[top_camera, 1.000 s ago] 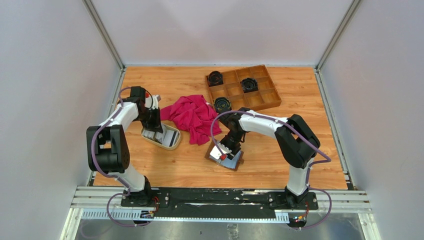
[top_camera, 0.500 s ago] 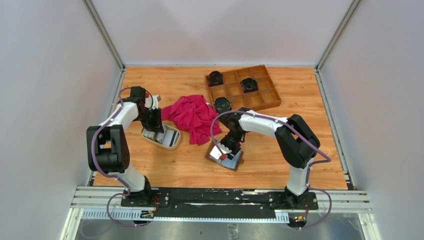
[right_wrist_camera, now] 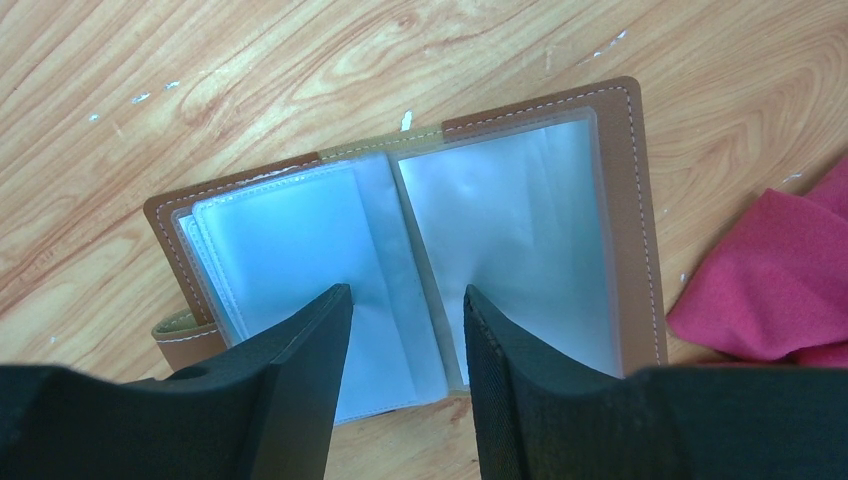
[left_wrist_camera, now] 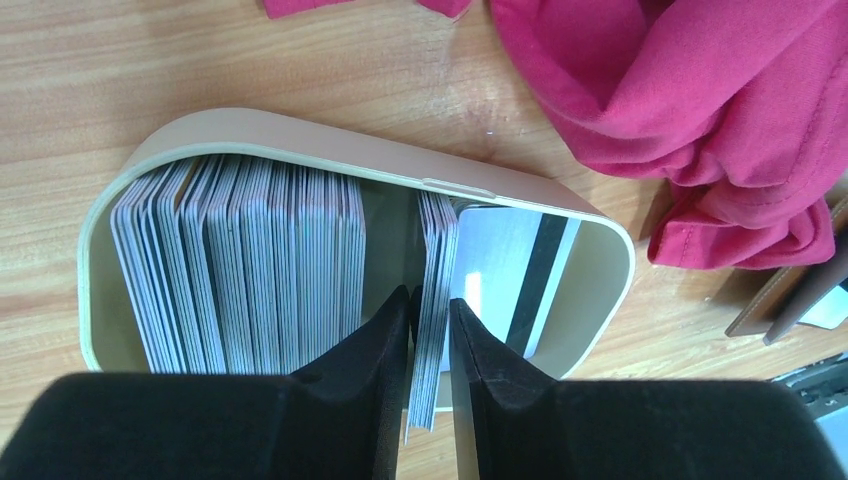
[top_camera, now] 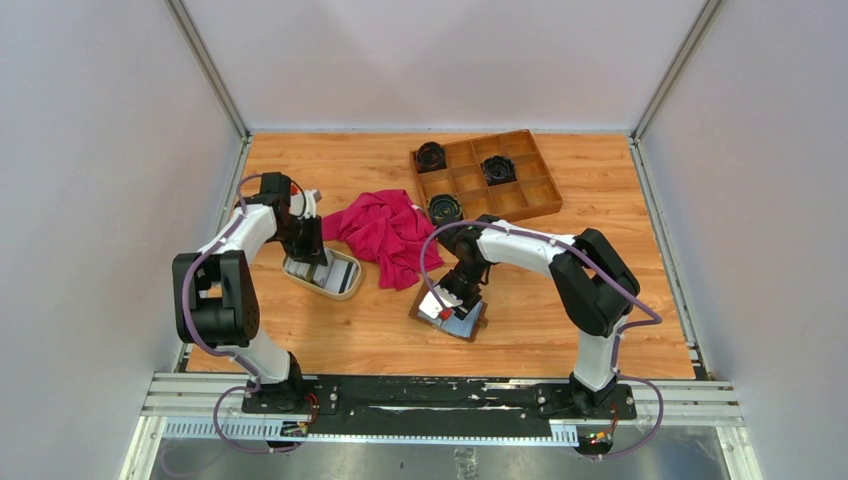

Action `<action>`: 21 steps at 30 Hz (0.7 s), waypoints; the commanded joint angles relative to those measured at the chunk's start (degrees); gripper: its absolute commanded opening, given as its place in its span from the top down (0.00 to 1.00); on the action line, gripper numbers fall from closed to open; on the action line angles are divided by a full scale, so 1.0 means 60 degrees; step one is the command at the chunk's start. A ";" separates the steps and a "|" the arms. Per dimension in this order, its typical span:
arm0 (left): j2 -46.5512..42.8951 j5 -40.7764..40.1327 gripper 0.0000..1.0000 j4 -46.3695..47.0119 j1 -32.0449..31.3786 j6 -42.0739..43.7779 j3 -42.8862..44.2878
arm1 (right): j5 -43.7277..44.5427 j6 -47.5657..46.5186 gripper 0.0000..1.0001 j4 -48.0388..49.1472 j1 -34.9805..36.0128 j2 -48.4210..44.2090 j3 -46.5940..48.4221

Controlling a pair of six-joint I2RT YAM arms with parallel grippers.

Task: Put the credit cards into the card holder
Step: Pick up the credit card from the storage box.

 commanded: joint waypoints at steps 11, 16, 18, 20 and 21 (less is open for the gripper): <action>-0.0670 0.0100 0.79 -0.0167 0.0042 -0.0093 -0.0027 | 0.0068 -0.0007 0.50 -0.0334 0.0248 0.0255 -0.0008; -0.0762 0.0107 0.81 -0.0167 0.0086 -0.0093 -0.0050 | 0.0089 -0.0018 0.51 -0.0328 0.0250 0.0259 -0.0024; -0.0791 0.0131 0.81 -0.0166 0.0107 -0.0096 -0.0063 | 0.0096 -0.0022 0.51 -0.0338 0.0249 0.0257 -0.0025; -0.0832 0.0133 0.81 -0.0160 0.0109 -0.0096 -0.0080 | 0.0090 -0.0035 0.51 -0.0338 0.0249 0.0264 -0.0026; -0.0838 0.0119 0.82 -0.0159 0.0119 -0.0095 -0.0080 | 0.0092 -0.0036 0.51 -0.0342 0.0239 0.0264 -0.0024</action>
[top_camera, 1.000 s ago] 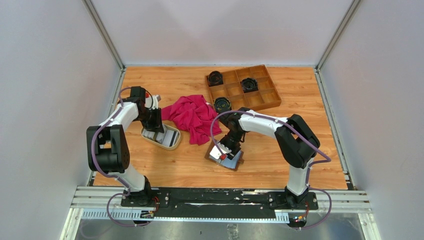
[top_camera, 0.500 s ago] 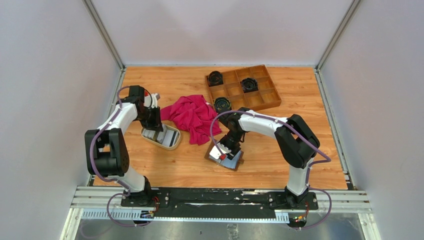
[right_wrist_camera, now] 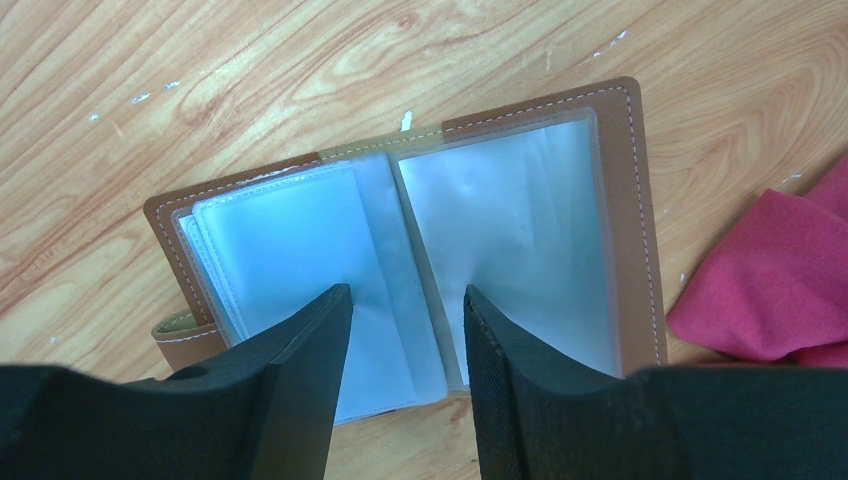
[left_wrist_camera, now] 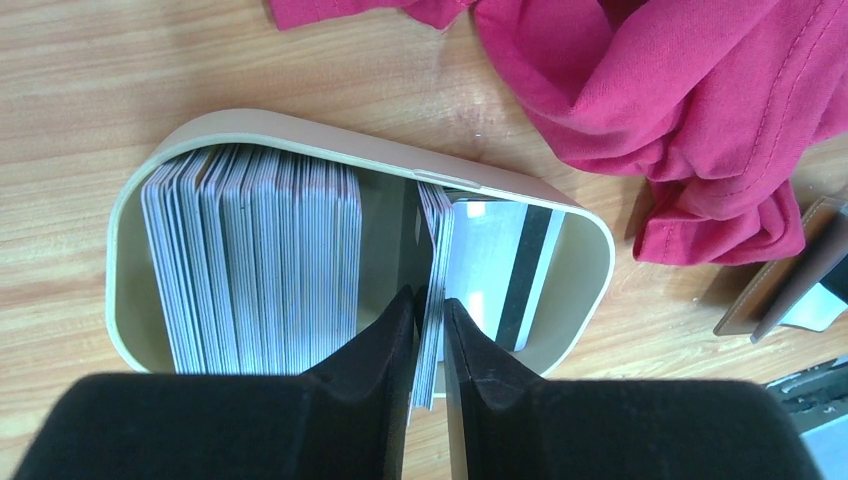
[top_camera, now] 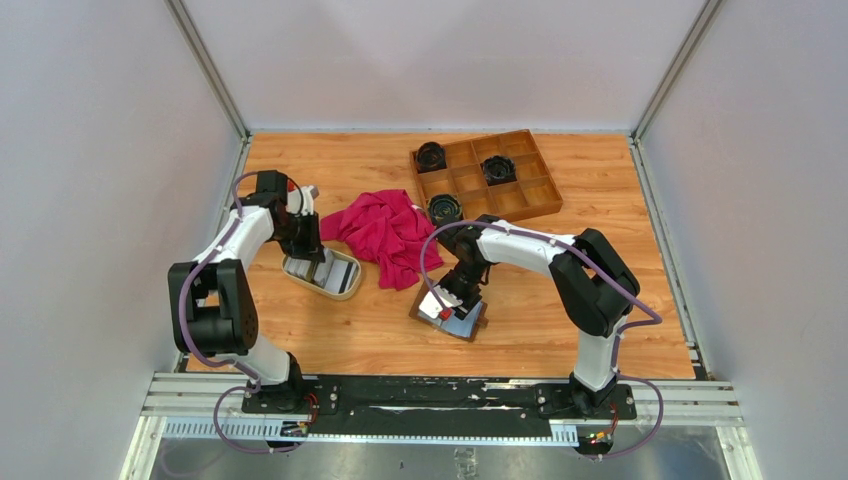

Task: Put the credit cards into the card holder
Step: Pick up the credit card from the storage box.

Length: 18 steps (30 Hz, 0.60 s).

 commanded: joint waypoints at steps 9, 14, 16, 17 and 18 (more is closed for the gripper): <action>-0.0397 0.0051 1.00 -0.0148 0.0158 -0.0049 -0.0136 | 0.0086 -0.0048 0.51 -0.0350 0.0250 0.0263 -0.0024; -0.0256 0.0087 1.00 -0.0142 0.0174 -0.0047 -0.0124 | 0.0104 -0.0048 0.51 -0.0357 0.0242 0.0259 -0.0024; -0.0202 0.0082 0.88 -0.0144 0.0178 -0.0058 -0.0113 | 0.0096 -0.0040 0.51 -0.0364 0.0250 0.0249 -0.0024; -0.0186 0.0048 0.85 -0.0149 0.0178 -0.0050 -0.0107 | 0.0095 -0.0047 0.51 -0.0366 0.0250 0.0242 -0.0024; -0.0175 0.0036 0.82 -0.0149 0.0178 -0.0049 -0.0106 | 0.0084 -0.0057 0.51 -0.0375 0.0246 0.0241 -0.0027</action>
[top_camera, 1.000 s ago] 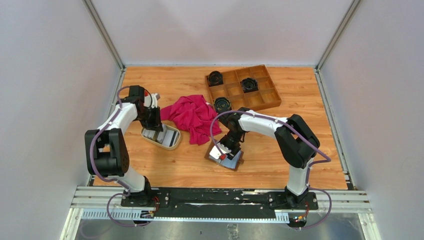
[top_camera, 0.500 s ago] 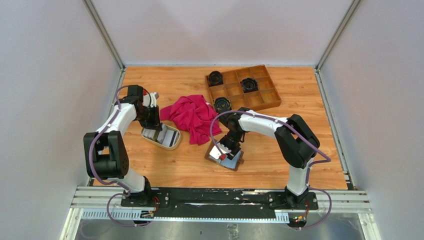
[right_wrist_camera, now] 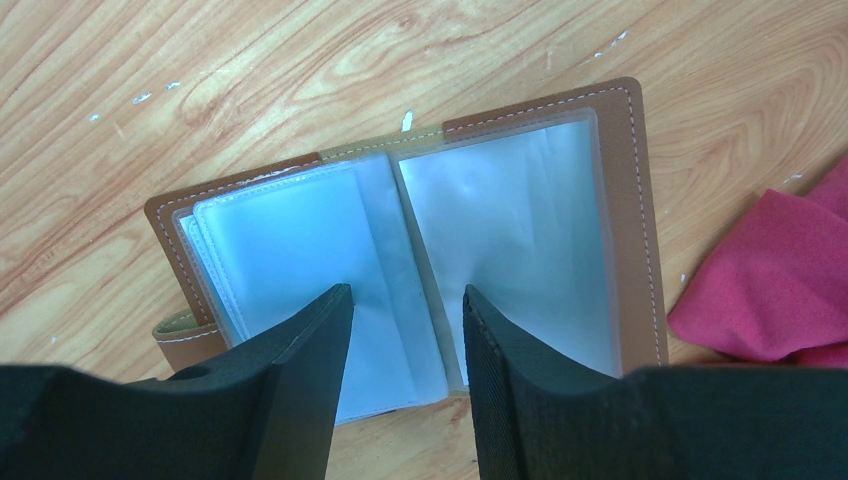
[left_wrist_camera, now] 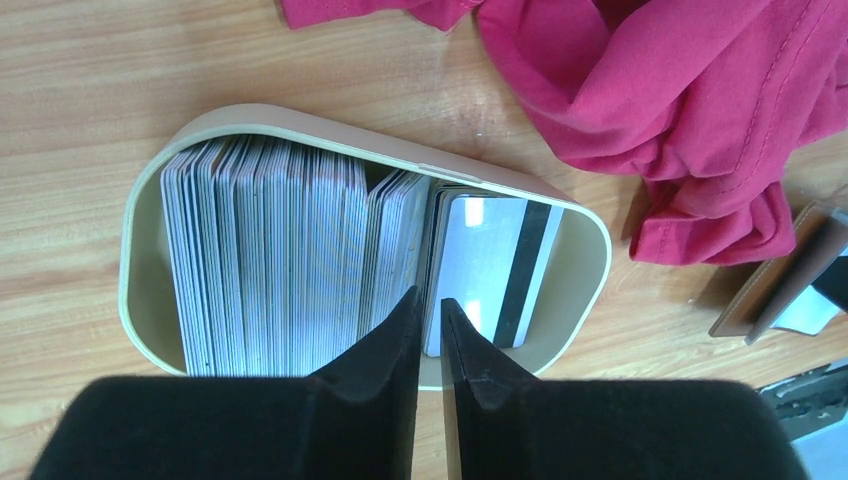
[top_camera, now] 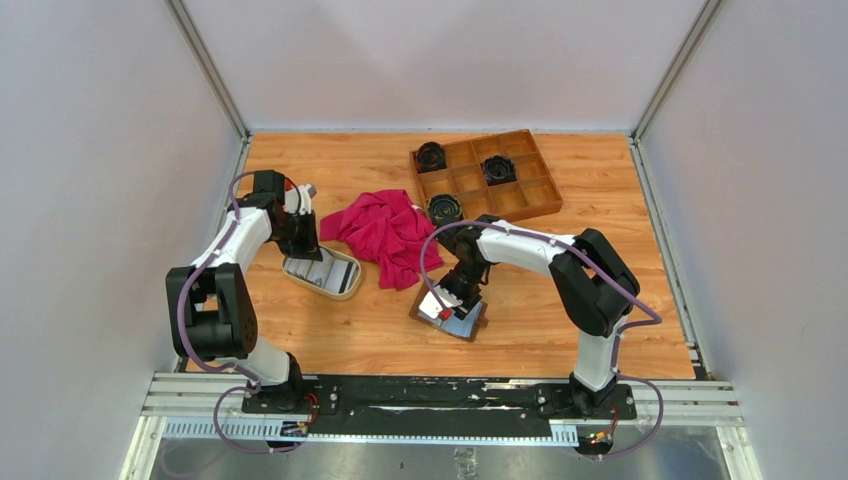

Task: Put the credit cards into the card holder
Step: Pick up the credit card from the storage box.

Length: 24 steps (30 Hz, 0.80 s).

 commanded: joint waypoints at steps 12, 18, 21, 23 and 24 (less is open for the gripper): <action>-0.0162 -0.0348 0.60 -0.0141 -0.0105 0.0009 -0.0091 | 0.0081 -0.0062 0.51 -0.0375 0.0246 0.0299 -0.0024; 0.0091 -0.0897 0.59 -0.0144 -0.0456 0.0097 -0.0154 | 0.0110 -0.0062 0.51 -0.0383 0.0275 0.0329 -0.0016; 0.0236 -0.0725 0.65 -0.0140 -0.0556 0.0105 -0.0183 | 0.0135 -0.0062 0.51 -0.0390 0.0275 0.0335 -0.0009; 0.0279 -0.0608 0.70 -0.0157 -0.0590 0.0100 -0.0197 | 0.0139 -0.0062 0.51 -0.0397 0.0275 0.0345 -0.0009; 0.0265 -0.0485 0.73 -0.0160 -0.0605 0.0104 -0.0205 | 0.0144 -0.0062 0.51 -0.0391 0.0275 0.0348 -0.0009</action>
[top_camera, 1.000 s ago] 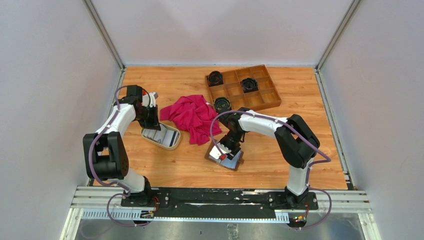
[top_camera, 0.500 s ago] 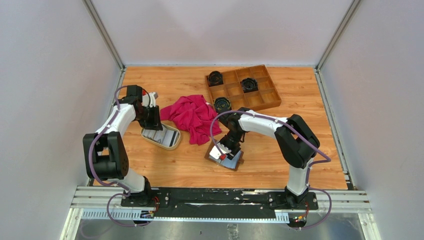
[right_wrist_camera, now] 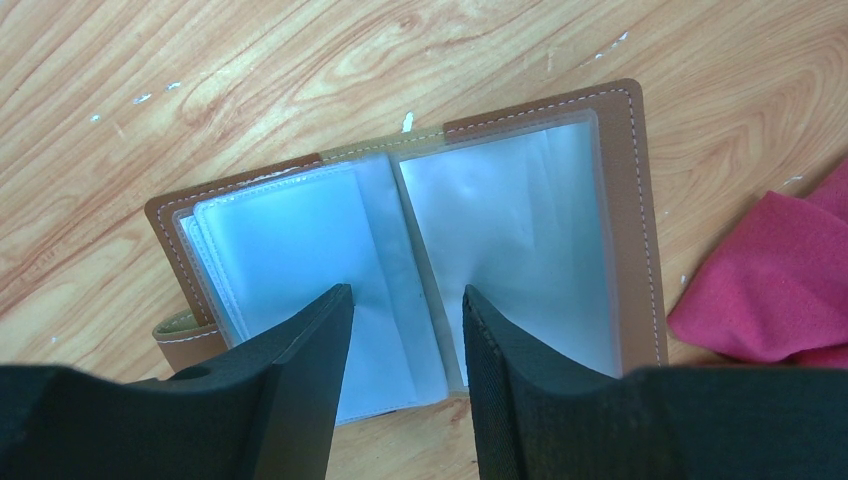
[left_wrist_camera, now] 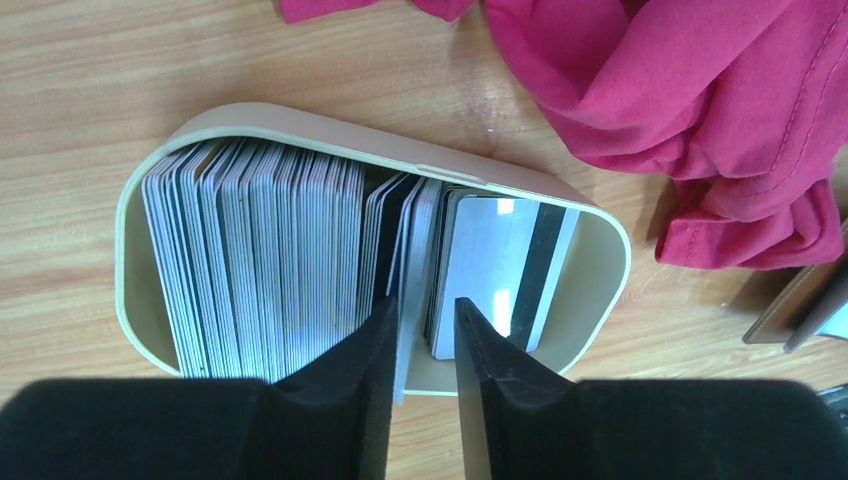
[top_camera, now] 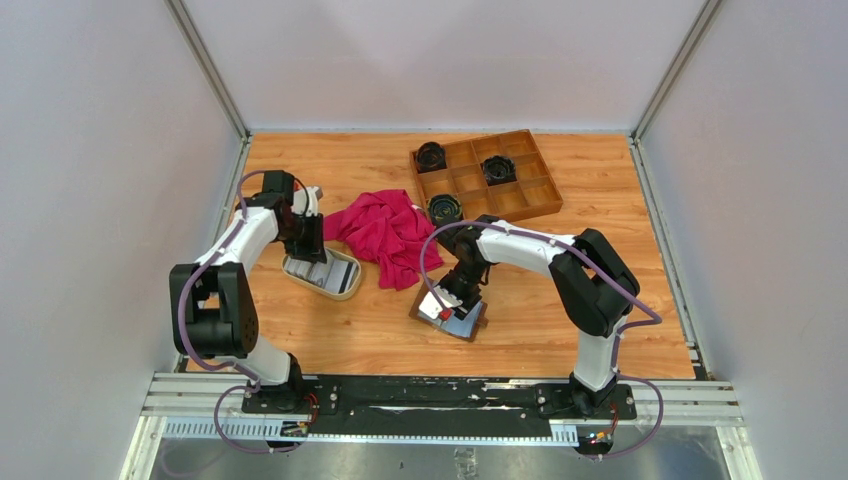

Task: Put the credit cards into the card holder
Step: Pick up the credit card from the storage box.

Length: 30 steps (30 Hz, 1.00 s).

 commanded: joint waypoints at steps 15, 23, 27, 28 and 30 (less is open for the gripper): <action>0.0478 0.0971 0.68 -0.0151 -0.0234 0.0006 -0.0228 | 0.0132 -0.0062 0.52 -0.0392 0.0248 0.0340 -0.0003; 0.0667 -0.0485 0.67 -0.0258 -0.0283 0.0046 -0.0033 | 0.0114 -0.0066 0.52 -0.0404 0.0257 0.0374 0.0006; 0.0643 -0.0463 0.99 -0.0287 -0.0247 0.0093 0.0060 | 0.0110 -0.0068 0.52 -0.0416 0.0257 0.0372 0.0004; 0.0623 -0.0412 1.00 -0.0284 -0.0219 0.0081 0.0056 | 0.0110 -0.0070 0.52 -0.0419 0.0257 0.0366 0.0005; 0.0530 -0.0395 1.00 -0.0295 -0.0157 0.0058 0.0062 | 0.0111 -0.0069 0.53 -0.0423 0.0257 0.0356 0.0006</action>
